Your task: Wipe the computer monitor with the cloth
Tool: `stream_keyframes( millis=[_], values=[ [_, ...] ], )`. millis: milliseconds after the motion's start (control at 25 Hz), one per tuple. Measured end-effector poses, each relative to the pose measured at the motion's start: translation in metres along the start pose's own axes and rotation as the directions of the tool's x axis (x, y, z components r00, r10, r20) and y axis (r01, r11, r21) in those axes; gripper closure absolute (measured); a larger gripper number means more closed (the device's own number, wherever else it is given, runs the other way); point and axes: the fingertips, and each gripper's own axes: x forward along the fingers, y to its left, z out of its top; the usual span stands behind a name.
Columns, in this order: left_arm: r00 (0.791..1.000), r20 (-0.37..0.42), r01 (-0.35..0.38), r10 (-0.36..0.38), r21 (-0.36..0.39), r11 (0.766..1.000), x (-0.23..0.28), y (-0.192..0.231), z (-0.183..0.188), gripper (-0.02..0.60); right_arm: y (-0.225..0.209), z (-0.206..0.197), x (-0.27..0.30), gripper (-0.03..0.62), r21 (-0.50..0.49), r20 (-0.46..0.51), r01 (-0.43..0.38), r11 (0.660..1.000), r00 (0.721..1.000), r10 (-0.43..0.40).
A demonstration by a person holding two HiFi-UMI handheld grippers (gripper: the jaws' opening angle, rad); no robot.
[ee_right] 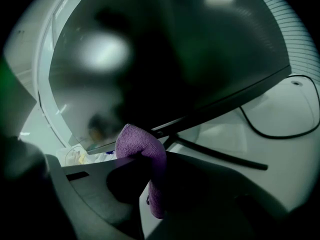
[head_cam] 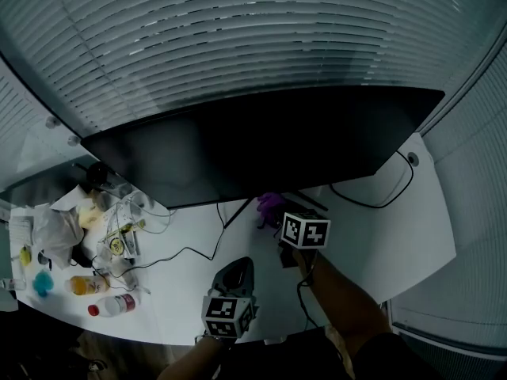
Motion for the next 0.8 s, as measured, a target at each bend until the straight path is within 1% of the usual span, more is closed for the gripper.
stream_keyframes(
  millis=[560, 800],
  values=[
    [0.998, -0.028, 0.066, -0.064, 0.053, 0.996, 0.06, -0.081, -0.008, 0.575, -0.125, 0.028, -0.045, 0.516, 0.082, 0.064, 0.091, 0.992, 0.993, -0.096],
    [0.996, -0.032, 0.079, -0.078, 0.064, 0.995, 0.083, -0.113, -0.007, 0.575, -0.175, 0.044, -0.068, 0.516, 0.111, 0.086, 0.121, 0.986, 0.988, -0.13]
  ],
)
